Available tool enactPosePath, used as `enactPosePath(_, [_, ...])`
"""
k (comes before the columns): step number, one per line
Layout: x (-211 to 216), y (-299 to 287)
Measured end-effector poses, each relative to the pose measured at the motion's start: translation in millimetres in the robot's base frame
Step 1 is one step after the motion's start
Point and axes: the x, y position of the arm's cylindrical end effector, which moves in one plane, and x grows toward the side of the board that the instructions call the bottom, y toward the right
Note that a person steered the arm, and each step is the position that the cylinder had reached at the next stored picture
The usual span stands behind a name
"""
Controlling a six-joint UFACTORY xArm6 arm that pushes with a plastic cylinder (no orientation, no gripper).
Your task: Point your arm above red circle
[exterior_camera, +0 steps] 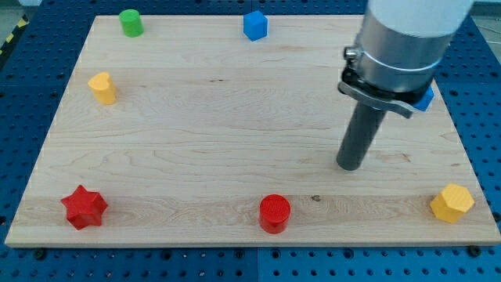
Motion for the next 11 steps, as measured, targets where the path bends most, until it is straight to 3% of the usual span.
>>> enactPosePath(3, [-17.5, -64.4])
enactPosePath(7, [-21.6, -78.3])
enactPosePath(11, [22.7, -78.3])
